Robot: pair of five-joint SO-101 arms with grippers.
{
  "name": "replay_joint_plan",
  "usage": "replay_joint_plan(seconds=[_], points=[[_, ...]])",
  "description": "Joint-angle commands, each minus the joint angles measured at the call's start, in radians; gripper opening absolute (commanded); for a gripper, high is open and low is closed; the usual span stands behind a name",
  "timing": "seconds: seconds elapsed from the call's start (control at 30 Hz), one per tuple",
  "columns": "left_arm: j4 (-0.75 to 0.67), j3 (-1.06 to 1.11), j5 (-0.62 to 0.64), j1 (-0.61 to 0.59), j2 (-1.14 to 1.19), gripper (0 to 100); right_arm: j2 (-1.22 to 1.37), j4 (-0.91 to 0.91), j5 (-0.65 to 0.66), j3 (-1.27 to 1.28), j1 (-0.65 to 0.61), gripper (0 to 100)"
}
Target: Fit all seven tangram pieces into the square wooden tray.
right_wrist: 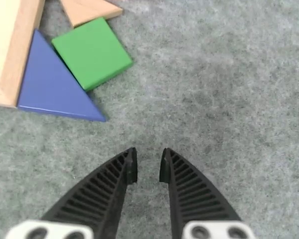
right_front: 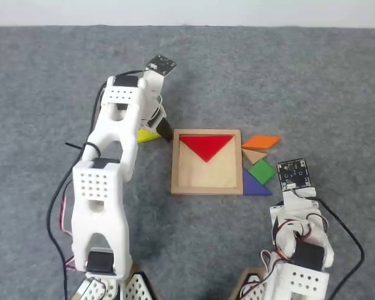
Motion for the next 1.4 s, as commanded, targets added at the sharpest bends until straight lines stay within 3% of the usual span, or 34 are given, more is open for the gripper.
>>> replay_joint_plan(seconds=[0.0,0.33,0.63,0.73,0.83,0.9,1.37], points=[[0.068,-0.137,-0.029,0.009,0.064,31,-0.015,-0.005,0.014,0.015,-0.005,9.1],[0.298,-0.449,-0.041,0.008,0.230,10,-0.015,-0.005,0.014,0.015,-0.005,9.1],[0.382,-0.483,-0.063,0.015,0.238,7,-0.015,-0.005,0.014,0.015,-0.005,9.1],[0.377,-0.522,-0.029,0.003,0.236,12,-0.015,-0.005,0.014,0.015,-0.005,9.1],[0.379,-0.613,0.015,-0.034,0.238,30,-0.015,-0.005,0.014,0.015,-0.005,9.1],[0.381,-0.639,0.015,-0.043,0.241,37,-0.015,-0.005,0.014,0.015,-0.005,9.1],[0.379,-0.602,-0.017,0.008,0.327,36,-0.015,-0.005,0.014,0.015,-0.004,9.1]])
